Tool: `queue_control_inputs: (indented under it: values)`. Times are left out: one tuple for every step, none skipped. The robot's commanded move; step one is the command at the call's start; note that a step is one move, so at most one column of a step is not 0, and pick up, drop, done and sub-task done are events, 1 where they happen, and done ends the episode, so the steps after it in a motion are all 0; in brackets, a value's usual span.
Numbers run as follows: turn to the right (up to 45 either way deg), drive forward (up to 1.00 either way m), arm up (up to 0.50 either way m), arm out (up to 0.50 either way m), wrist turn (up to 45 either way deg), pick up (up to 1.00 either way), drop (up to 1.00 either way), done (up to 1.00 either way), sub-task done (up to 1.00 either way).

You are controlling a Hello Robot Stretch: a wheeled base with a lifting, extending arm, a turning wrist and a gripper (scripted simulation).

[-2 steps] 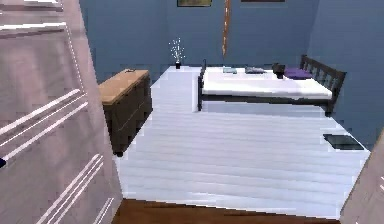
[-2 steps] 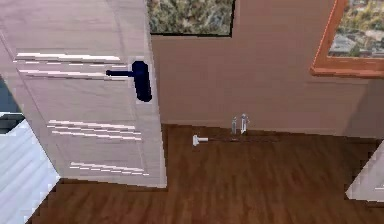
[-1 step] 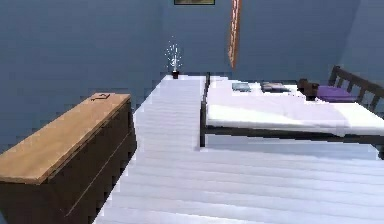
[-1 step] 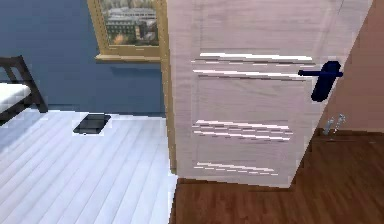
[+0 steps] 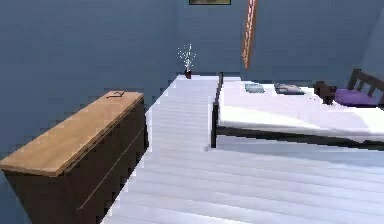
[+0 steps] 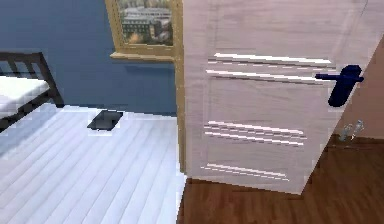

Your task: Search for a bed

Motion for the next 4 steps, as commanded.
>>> queue_control_inputs:
  values:
    - [0.0, 1.00, 0.00, 0.00, 0.0, 0.00, 0.00, 0.00, 0.00]
    - [-6.0, 0.00, 0.00, 0.00, 0.0, 0.00, 0.00, 0.00, 0.00]
    - [0.0, 0.15, 0.00, 0.00, 0.0, 0.00, 0.00, 0.00, 0.00]
    - [45.0, 0.00, 0.00, 0.00, 0.0, 0.00, 0.00, 0.00, 0.00]
